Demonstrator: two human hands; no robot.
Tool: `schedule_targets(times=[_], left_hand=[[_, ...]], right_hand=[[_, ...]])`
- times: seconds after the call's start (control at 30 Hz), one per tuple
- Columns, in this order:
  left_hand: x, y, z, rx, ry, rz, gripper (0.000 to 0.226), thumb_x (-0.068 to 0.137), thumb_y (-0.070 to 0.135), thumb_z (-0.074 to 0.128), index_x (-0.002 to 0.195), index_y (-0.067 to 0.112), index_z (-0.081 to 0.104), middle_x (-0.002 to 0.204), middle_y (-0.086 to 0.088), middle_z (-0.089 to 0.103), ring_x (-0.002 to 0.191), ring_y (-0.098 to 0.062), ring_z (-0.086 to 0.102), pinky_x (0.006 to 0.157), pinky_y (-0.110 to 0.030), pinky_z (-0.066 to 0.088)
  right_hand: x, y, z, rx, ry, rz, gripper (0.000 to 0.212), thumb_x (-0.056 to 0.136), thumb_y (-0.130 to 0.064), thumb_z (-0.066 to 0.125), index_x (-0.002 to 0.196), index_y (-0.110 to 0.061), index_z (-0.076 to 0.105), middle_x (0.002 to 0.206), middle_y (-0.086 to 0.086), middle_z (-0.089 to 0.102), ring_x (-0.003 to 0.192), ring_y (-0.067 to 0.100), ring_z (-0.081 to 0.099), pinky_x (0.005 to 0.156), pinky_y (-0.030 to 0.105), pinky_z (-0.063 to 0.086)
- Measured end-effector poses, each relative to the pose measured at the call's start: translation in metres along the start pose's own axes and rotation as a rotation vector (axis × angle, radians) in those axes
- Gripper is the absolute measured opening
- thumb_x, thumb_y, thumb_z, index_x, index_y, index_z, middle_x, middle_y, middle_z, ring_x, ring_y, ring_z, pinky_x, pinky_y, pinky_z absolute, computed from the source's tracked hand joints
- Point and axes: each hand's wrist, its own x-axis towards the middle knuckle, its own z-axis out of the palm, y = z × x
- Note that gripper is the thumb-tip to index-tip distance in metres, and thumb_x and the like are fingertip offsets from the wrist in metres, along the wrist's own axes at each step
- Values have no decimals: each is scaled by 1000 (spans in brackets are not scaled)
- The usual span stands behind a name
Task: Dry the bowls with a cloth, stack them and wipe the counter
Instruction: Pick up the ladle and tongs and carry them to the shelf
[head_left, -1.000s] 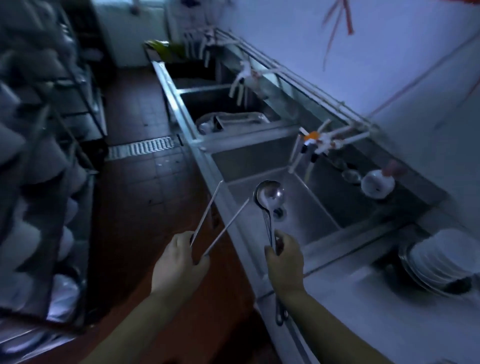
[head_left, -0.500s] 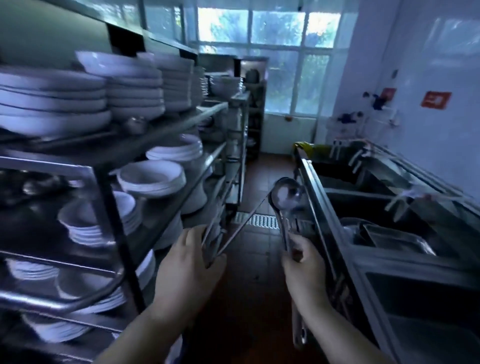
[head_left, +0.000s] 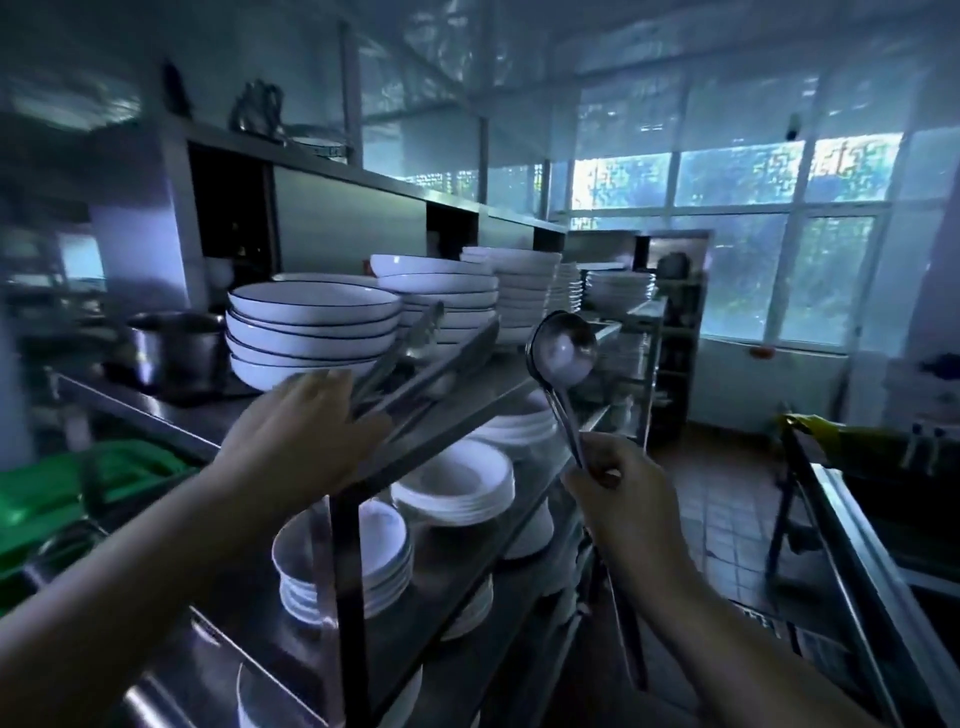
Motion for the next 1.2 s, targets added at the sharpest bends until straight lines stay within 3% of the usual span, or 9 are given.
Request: schedule_targets(times=[0.07,0.17,0.43,0.6,0.77,0.9,1.03,1.1,1.2], left_hand=[[26,-15,12,58,-159,-79,36,70,55,46,77,21,52,78,-1,60,72,-24,55,57,-31,38],[55,-32,34,179,-322,-137,37,78,57,45,83,22,54,89,-2,61,80,-22,55,64,-31,39],[82,-50,75,324,-344,-194,28,88,45,47,97,21,57,96,0,62,90,-20,58,67,-27,34],[80,-60,80,324,-362,-182,26,85,46,54,96,24,60,95,2,63,93,-19,58,70,-26,37],[81,-66,77,434,-425,-173,31,82,52,52,99,26,58,102,2,57,106,-19,52,87,-33,44],[87,-59,66,628,-370,-94,41,80,55,53,112,29,56,110,4,56,110,-17,51,81,-29,42],[94,-25,58,4,-48,-208,12,76,46,62,76,36,68,71,11,66,68,-3,59,54,-21,39],[100,-9,61,-269,-48,-209,24,79,37,65,63,19,64,55,2,58,50,-3,46,52,-24,37],[109,10,60,-535,-42,-272,30,82,28,66,62,6,66,54,0,53,48,-6,41,53,-24,35]], right_hand=[[23,6,2,60,-66,-26,21,78,-17,69,85,-37,66,76,-15,70,63,-2,62,57,16,47],[56,24,3,116,-138,6,23,77,-14,68,90,-33,68,75,-12,69,58,3,59,53,19,45],[117,67,13,84,-271,17,22,77,-14,70,91,-30,67,75,-9,70,68,6,63,63,24,49],[134,77,39,170,-318,16,23,78,-8,71,88,-28,66,72,-5,69,61,2,61,56,11,46],[135,71,71,240,-371,26,22,79,-8,69,90,-28,65,62,-6,65,47,1,53,47,16,42],[131,55,94,253,-357,23,20,76,-15,73,86,-31,65,69,-5,68,57,9,58,56,29,47],[132,29,121,236,-345,0,15,73,-8,67,79,-21,65,59,-1,62,50,14,53,55,31,47],[130,14,134,323,-337,26,22,73,-5,68,81,-24,61,63,0,62,52,15,53,54,30,45],[126,-6,147,407,-293,-7,35,70,-5,74,86,-28,53,62,-8,62,50,2,54,49,16,42]])
